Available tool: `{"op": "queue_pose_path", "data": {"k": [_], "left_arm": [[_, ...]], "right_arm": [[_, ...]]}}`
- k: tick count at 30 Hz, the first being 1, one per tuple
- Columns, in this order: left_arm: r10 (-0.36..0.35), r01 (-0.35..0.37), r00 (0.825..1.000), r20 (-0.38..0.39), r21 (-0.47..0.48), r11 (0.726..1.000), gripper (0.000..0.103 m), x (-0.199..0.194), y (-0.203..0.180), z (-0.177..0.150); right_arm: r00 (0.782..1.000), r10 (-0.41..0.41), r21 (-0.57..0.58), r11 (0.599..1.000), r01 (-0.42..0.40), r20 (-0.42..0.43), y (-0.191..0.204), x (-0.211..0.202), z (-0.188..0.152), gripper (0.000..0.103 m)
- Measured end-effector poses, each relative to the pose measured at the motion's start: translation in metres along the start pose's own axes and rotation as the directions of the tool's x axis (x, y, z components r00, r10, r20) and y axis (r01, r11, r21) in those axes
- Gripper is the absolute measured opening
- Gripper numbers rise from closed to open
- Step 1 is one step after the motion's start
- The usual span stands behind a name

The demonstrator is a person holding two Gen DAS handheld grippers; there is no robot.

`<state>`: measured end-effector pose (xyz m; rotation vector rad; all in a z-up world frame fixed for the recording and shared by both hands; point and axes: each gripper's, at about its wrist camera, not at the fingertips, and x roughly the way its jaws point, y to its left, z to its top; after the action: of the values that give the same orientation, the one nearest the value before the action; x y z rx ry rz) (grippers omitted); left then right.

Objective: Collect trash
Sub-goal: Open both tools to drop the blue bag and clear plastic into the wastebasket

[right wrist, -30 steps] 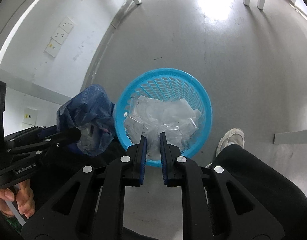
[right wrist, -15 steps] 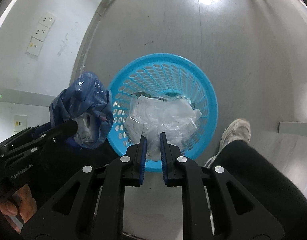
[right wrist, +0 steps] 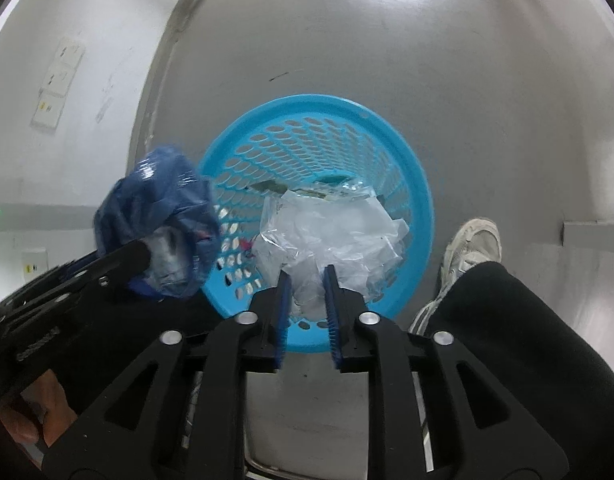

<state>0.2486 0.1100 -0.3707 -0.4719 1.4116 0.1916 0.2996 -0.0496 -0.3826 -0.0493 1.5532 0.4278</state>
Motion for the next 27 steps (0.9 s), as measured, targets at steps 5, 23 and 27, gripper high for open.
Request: {"op": "queue_pose_path", "data": {"k": [5,23,27], "left_arm": [[-0.014,0.017,0.998,0.057,-0.05,0.999,0.06,-0.015,0.008,0.002],[-0.041,0.045,0.997,0.058,-0.075,0.996,0.056,-0.021,0.011,0.002],[-0.053,0.056,0.998,0.047,-0.081,0.995,0.057,-0.025,0.014,-0.006]], "right_arm": [[1.0,0.01,0.035,0.999,-0.009,-0.006,-0.008,0.001,0.001,0.039],[0.991,-0.114,-0.025,0.993,0.116,0.075,-0.007,-0.028,-0.007,0.044],[0.985,-0.14,-0.047,0.988,0.145,0.097,-0.002,-0.044,-0.018,0.046]]}}
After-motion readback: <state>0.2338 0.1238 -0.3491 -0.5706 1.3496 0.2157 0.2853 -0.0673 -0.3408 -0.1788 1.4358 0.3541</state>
